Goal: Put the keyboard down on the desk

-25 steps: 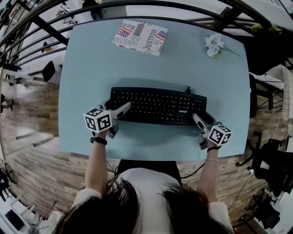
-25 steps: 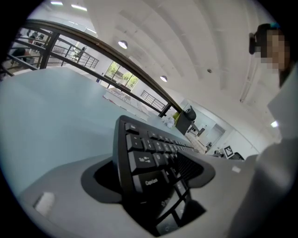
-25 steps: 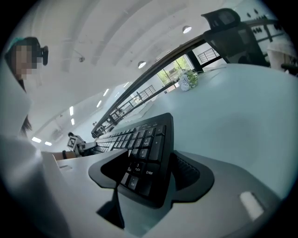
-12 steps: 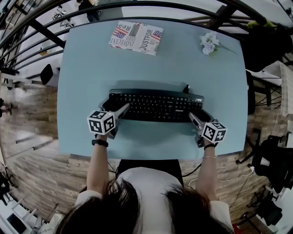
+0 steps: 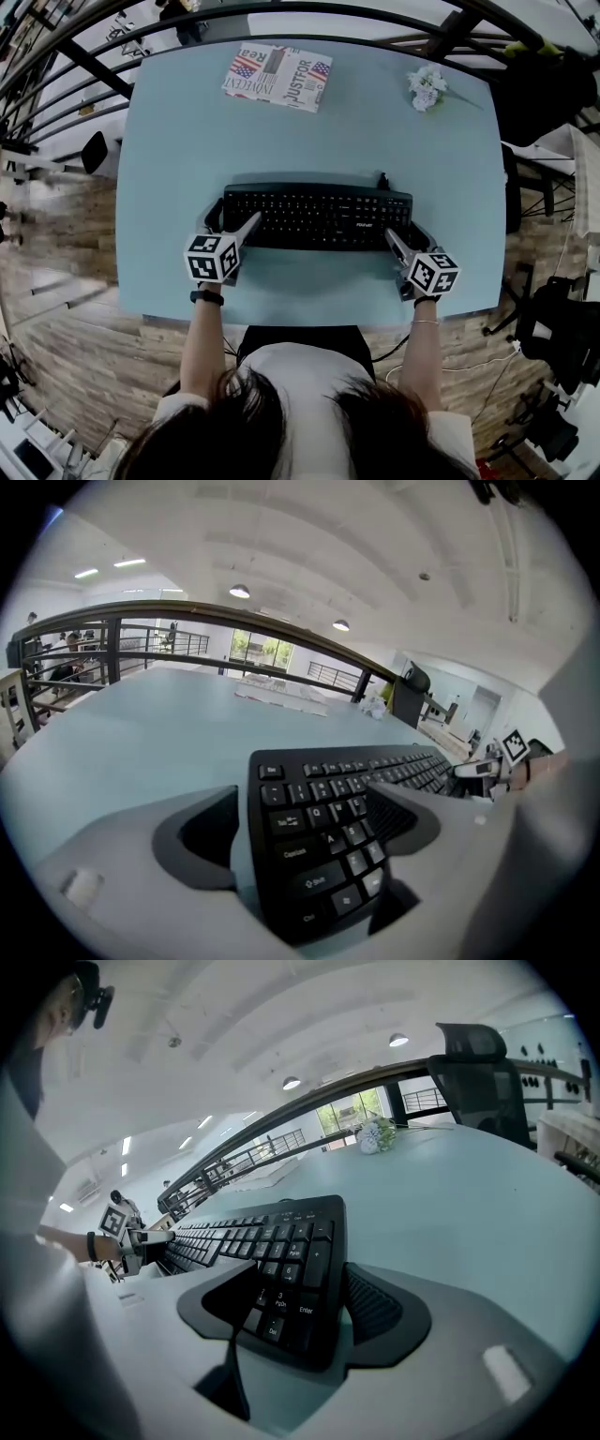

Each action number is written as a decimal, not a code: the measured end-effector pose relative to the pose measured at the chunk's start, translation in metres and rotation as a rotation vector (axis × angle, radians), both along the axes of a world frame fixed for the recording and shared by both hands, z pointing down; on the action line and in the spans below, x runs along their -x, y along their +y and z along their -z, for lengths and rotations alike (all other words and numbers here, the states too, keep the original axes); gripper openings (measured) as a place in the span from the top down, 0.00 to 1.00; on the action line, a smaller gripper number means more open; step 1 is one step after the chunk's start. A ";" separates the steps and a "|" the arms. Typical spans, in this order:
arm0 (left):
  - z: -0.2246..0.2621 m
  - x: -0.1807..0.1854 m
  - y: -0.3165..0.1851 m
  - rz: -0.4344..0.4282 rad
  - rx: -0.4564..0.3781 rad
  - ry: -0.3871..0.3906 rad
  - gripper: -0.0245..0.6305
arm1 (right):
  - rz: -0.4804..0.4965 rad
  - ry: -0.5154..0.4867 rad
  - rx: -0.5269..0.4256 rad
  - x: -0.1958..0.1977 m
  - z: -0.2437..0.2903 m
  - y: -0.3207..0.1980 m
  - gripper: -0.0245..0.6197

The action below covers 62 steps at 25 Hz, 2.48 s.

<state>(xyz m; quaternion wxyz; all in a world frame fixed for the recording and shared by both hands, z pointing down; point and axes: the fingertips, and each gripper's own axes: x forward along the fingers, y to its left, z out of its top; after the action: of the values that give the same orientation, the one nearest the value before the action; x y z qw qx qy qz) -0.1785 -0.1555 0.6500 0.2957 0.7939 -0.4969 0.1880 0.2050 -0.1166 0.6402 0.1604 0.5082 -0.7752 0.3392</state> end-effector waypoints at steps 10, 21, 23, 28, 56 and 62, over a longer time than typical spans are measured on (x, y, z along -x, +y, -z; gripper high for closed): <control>0.001 0.000 0.004 -0.019 -0.014 0.015 0.26 | -0.019 -0.006 -0.028 -0.002 0.002 0.001 0.53; 0.016 0.005 -0.001 -0.025 -0.054 0.003 0.26 | -0.043 0.009 -0.062 -0.005 0.014 -0.001 0.53; 0.022 0.004 -0.001 -0.035 -0.068 0.005 0.26 | -0.040 0.022 -0.076 -0.005 0.020 -0.001 0.53; 0.042 -0.004 -0.005 -0.060 -0.115 0.006 0.26 | -0.037 0.037 -0.126 -0.005 0.039 -0.005 0.53; 0.229 -0.055 0.043 -0.184 -0.493 0.128 0.61 | 0.091 0.061 -0.614 0.051 0.241 0.014 0.68; 0.245 -0.053 0.066 -0.174 -0.509 0.154 0.79 | 0.083 0.052 -0.662 0.058 0.262 0.031 0.83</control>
<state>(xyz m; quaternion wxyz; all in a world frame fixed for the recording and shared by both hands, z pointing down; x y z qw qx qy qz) -0.1254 -0.0891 0.4047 0.1065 0.8943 -0.4341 0.0209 0.1466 -0.0861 0.3777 0.0198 0.5091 -0.8591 0.0491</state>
